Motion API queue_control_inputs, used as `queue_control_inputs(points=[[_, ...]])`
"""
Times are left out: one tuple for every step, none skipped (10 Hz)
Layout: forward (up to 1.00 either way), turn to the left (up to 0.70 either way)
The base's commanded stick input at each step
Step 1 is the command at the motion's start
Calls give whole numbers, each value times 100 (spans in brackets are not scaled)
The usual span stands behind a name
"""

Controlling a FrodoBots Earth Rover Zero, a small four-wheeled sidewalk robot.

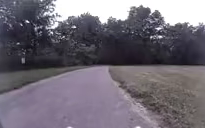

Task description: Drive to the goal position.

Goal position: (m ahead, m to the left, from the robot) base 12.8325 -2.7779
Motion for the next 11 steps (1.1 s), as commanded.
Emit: queue_control_inputs(points=[[70,0],[70,0],[70,0],[70,0],[70,0],[70,0],[70,0],[70,0],[70,1],[70,1],[70,1]])
